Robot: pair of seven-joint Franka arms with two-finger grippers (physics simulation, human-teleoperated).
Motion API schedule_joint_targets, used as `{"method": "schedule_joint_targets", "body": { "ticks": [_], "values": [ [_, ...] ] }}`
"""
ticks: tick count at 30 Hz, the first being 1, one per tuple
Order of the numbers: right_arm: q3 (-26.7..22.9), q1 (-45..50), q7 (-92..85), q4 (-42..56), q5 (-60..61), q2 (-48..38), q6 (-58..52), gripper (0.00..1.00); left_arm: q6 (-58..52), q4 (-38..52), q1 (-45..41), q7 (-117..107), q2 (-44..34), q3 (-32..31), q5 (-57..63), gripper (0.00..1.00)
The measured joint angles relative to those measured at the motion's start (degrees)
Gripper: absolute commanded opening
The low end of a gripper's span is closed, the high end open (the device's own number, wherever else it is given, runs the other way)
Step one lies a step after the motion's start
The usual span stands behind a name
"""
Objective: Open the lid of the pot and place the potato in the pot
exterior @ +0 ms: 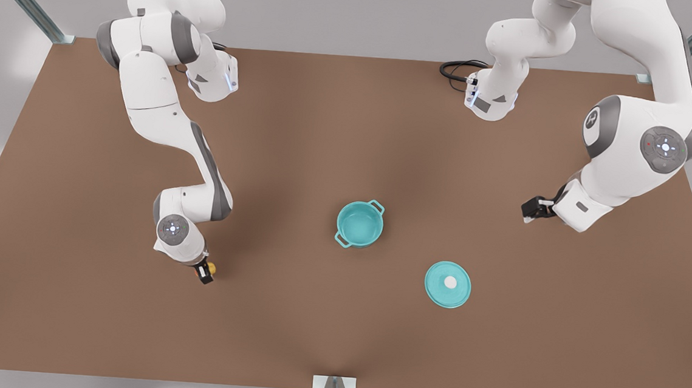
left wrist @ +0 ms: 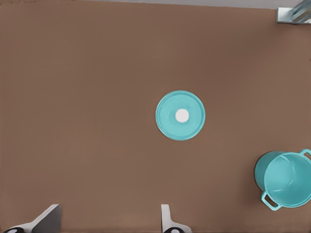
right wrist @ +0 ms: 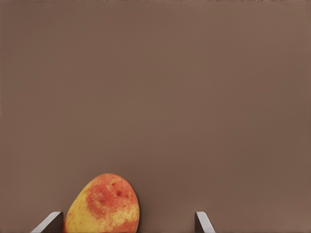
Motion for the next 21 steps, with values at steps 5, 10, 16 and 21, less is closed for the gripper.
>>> {"method": "schedule_joint_targets", "body": {
  "ticks": [5,10,16,21],
  "values": [
    [-0.04,0.2,0.45,0.2,-0.36,0.0,0.04,1.0,-0.29,-0.02,-0.11,2.15,-0.09,0.02,0.01,1.0],
    [0.0,0.25,0.83,0.37,-0.55,0.54,0.27,1.0,-0.58,-0.07,-0.04,3.66,-0.78,0.03,0.07,1.0],
    [0.01,0.25,1.16,0.47,-0.61,0.88,0.48,0.91,-1.59,-0.13,-0.16,4.14,-0.95,0.21,0.04,1.0],
    [-0.04,0.22,1.49,0.48,-0.52,0.8,0.48,0.82,-0.17,0.03,2.03,3.86,1.62,0.28,-0.51,1.0]
  ]
}}
